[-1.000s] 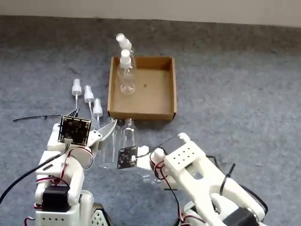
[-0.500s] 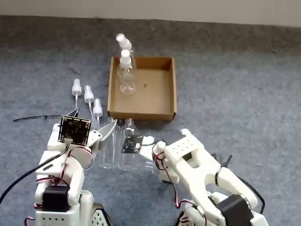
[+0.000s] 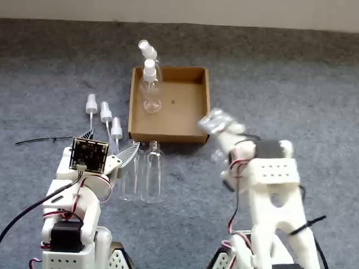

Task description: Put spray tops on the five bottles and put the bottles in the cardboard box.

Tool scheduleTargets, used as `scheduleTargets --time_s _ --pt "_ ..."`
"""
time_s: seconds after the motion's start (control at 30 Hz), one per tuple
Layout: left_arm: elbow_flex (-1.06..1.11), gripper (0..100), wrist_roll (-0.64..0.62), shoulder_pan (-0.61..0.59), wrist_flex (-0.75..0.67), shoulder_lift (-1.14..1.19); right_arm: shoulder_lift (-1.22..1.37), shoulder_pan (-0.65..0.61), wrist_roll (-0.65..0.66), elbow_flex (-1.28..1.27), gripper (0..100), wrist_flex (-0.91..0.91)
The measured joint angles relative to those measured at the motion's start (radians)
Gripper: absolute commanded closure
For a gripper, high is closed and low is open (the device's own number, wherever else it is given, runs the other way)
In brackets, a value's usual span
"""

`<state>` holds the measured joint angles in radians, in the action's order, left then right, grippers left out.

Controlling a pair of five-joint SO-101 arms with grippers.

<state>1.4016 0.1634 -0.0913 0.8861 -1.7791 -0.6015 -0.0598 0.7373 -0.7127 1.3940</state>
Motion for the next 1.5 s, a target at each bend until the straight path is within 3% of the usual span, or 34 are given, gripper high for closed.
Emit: scheduleTargets --time_s 0.2,0.4,0.5,0.63,0.87,1.0,1.5 --pt "0.000 64 0.000 0.000 0.000 0.000 0.272 0.279 0.000 0.153 96.7 -0.178" --pt "0.000 64 0.000 0.000 0.000 0.000 0.628 0.351 -0.021 0.313 96.2 -0.265" --pt "0.000 64 0.000 0.000 0.000 0.000 0.732 0.381 -0.049 0.394 88.9 -0.272" --pt "0.000 64 0.000 0.000 0.000 0.000 0.755 0.390 -0.057 0.445 78.1 -0.272" --pt "0.000 64 0.000 0.000 0.000 0.000 0.756 0.390 -0.057 0.451 75.4 -0.272" --pt "0.000 64 0.000 0.000 0.000 0.000 0.756 0.390 -0.057 0.451 69.1 -0.272" --pt "0.000 64 0.000 0.000 0.000 0.000 0.763 0.333 -0.057 0.537 69.0 -0.272"
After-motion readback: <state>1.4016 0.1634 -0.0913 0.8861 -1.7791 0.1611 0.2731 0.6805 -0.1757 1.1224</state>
